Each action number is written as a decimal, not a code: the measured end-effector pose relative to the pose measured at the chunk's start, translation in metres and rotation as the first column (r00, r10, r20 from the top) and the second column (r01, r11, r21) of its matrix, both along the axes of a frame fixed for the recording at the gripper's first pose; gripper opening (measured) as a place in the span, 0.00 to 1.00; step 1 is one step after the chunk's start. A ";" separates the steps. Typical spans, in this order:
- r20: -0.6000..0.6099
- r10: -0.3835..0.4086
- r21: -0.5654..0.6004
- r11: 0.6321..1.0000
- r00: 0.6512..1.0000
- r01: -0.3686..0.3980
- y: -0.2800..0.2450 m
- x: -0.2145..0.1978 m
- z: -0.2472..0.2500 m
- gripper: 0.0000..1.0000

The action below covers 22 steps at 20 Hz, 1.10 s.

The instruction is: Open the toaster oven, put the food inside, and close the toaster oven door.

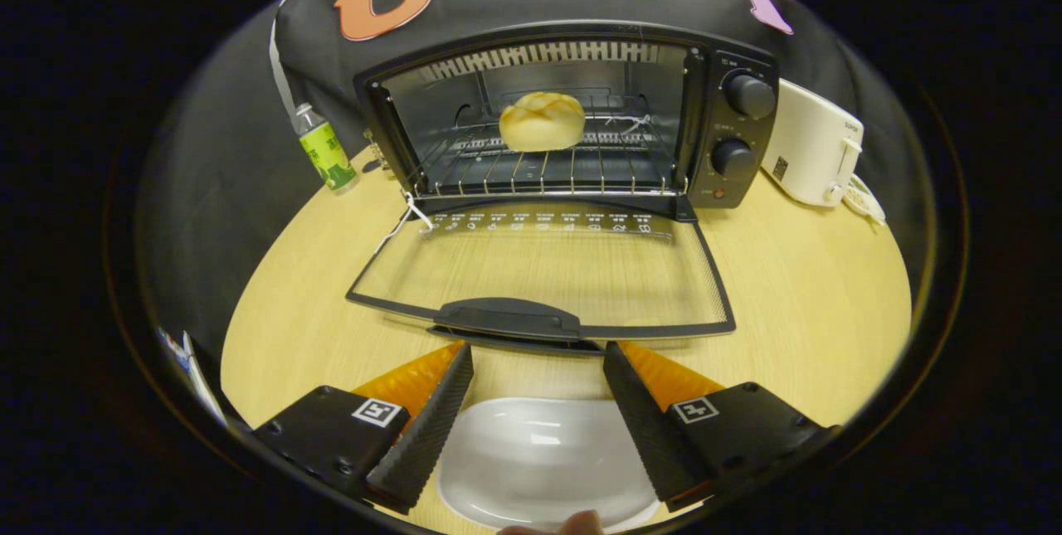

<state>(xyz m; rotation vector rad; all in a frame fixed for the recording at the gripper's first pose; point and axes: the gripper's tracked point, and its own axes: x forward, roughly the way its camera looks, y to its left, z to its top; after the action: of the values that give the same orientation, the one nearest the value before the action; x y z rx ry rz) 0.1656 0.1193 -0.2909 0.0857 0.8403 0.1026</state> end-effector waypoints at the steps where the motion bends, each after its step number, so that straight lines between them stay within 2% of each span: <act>1: 0.016 -0.002 -0.014 1.000 1.000 0.003 -0.002 0.005 0.001 1.00; 5: 0.018 0.004 -0.013 1.000 1.000 -0.004 -0.001 0.005 0.003 1.00; 10: 0.121 0.026 -0.015 1.000 0.992 -0.025 -0.001 0.011 0.045 1.00; 12: 0.152 0.022 -0.001 1.000 0.988 -0.022 0.000 0.019 0.058 1.00; 16: 0.131 0.016 0.046 0.999 0.991 -0.022 0.001 0.021 0.063 1.00; 22: 0.225 0.003 0.045 0.999 0.974 -0.014 0.003 0.037 0.094 1.00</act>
<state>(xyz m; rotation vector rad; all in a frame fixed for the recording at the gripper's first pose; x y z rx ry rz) 0.2021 0.1226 -0.1972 0.1119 0.6119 0.1373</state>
